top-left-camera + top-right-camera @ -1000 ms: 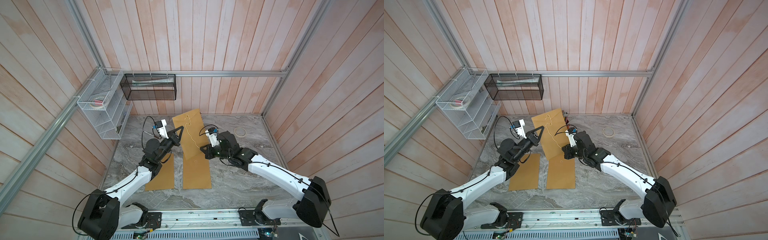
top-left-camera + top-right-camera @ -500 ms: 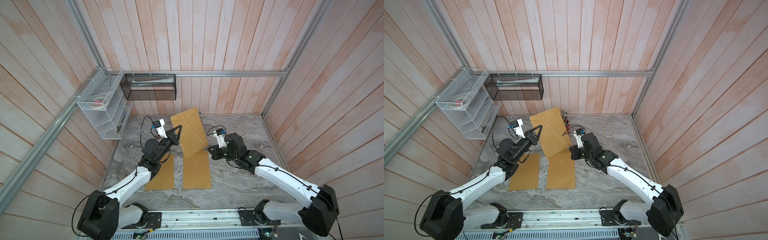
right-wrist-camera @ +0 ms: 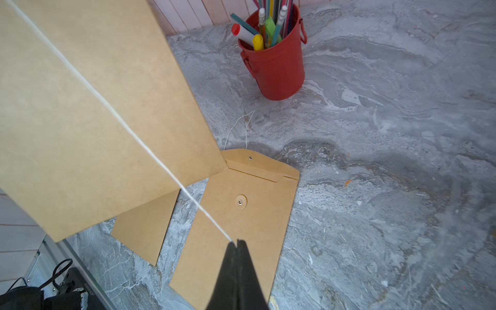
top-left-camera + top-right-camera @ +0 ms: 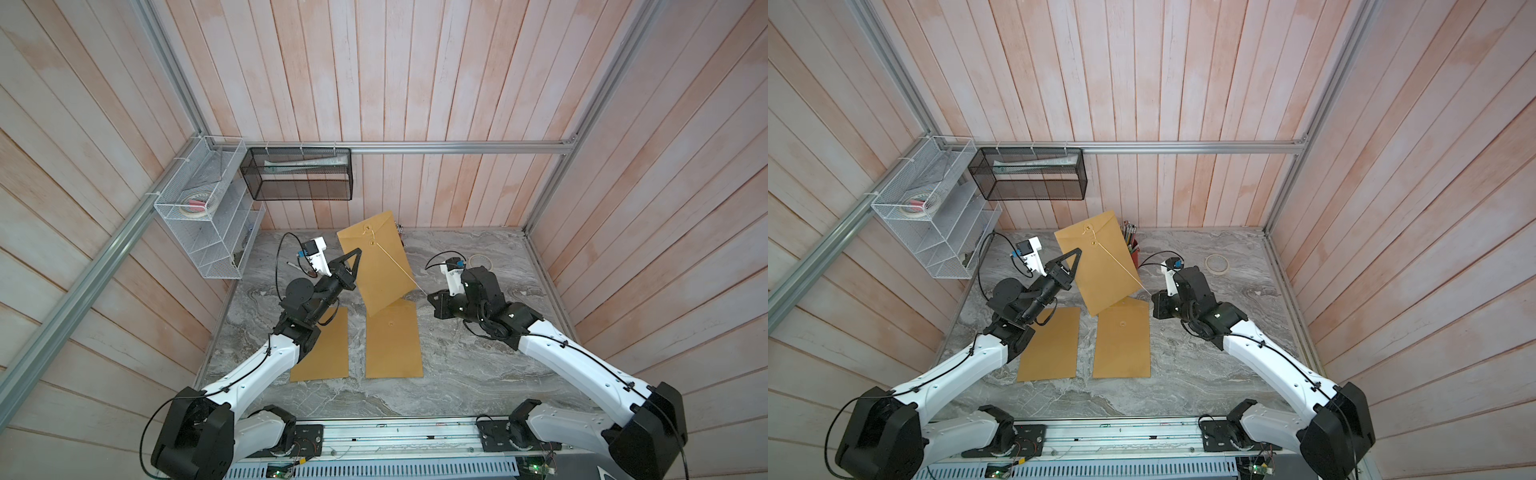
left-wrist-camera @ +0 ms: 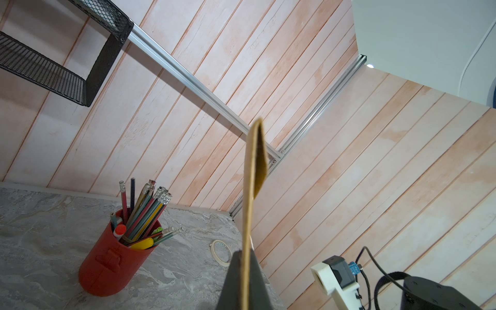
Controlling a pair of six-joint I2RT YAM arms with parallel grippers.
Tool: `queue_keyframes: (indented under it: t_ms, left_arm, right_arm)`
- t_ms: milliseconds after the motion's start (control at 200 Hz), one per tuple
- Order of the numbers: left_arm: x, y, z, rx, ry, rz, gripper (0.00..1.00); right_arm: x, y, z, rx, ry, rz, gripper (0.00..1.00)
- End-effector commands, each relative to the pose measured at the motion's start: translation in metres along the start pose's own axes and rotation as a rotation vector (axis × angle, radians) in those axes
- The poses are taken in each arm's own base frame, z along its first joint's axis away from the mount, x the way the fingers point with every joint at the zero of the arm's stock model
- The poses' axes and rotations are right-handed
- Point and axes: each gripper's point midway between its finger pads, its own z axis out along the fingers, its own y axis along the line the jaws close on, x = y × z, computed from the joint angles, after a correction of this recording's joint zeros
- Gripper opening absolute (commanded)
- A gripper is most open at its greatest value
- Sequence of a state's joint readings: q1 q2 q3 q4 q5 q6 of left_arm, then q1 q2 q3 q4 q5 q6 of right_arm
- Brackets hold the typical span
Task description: Open the file bag
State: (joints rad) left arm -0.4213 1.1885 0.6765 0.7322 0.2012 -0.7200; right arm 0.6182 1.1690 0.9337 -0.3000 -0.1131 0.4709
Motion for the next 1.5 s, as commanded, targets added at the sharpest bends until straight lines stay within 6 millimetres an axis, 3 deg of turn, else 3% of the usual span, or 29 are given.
queue_keyframes:
  t_ms: [0, 360, 580, 840, 1095, 1496]
  left_arm:
    - [-0.005, 0.0, -0.006, -0.003, -0.019, 0.031, 0.0]
    - [0.023, 0.003, -0.009, 0.022, 0.091, 0.04, 0.0]
    - [0.036, 0.001, -0.013, 0.048, 0.149, 0.073, 0.0]
    - [0.045, -0.008, -0.014, 0.103, 0.206, 0.126, 0.0]
    - [0.044, -0.011, -0.015, 0.111, 0.218, 0.156, 0.0]
    - [0.059, -0.043, -0.023, 0.31, 0.262, 0.066, 0.0]
  right_arm:
    - [-0.003, -0.014, -0.01, 0.049, -0.014, 0.006, 0.0]
    - [-0.043, -0.011, -0.028, 0.058, -0.109, -0.028, 0.0]
    - [-0.054, -0.013, -0.034, 0.073, -0.141, -0.042, 0.0]
    - [-0.067, -0.028, -0.055, 0.112, -0.202, -0.028, 0.24]
    - [-0.081, -0.042, -0.078, 0.149, -0.27, -0.018, 0.37]
    - [-0.098, 0.011, -0.05, -0.194, -0.301, -0.057, 0.46]
